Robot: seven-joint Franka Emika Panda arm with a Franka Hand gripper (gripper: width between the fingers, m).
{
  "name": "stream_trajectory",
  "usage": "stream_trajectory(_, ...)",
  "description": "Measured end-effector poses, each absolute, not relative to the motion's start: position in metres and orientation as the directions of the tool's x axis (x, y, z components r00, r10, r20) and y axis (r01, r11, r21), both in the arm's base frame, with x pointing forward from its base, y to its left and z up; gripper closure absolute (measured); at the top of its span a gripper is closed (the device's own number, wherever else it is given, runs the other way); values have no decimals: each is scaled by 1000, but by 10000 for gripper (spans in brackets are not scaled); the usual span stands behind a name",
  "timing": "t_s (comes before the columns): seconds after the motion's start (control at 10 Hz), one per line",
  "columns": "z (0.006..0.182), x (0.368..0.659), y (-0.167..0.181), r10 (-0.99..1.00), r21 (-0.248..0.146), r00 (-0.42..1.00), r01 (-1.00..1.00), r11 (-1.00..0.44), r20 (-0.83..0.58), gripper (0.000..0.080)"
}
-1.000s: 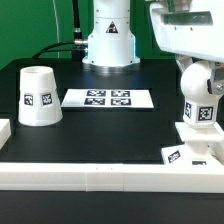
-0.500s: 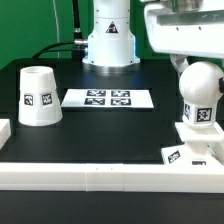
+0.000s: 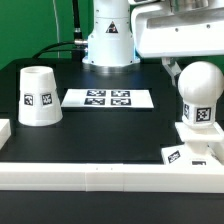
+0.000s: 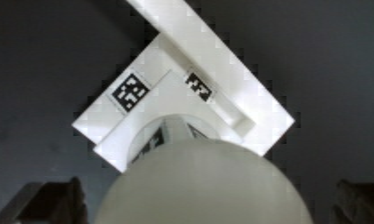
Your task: Assemble lamp
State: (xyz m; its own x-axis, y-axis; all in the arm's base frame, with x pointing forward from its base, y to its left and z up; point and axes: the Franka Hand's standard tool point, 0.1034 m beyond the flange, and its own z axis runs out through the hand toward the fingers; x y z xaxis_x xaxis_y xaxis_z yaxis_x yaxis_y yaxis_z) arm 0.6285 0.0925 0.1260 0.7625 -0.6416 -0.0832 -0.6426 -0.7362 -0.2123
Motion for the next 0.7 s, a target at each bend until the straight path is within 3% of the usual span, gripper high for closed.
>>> stream_trajectory(0.4,127,630,87,-233,-151,972,-225,-963,40,100)
stream_trajectory(0.7,128,632,86,25,-122,996,35,-992,84,100)
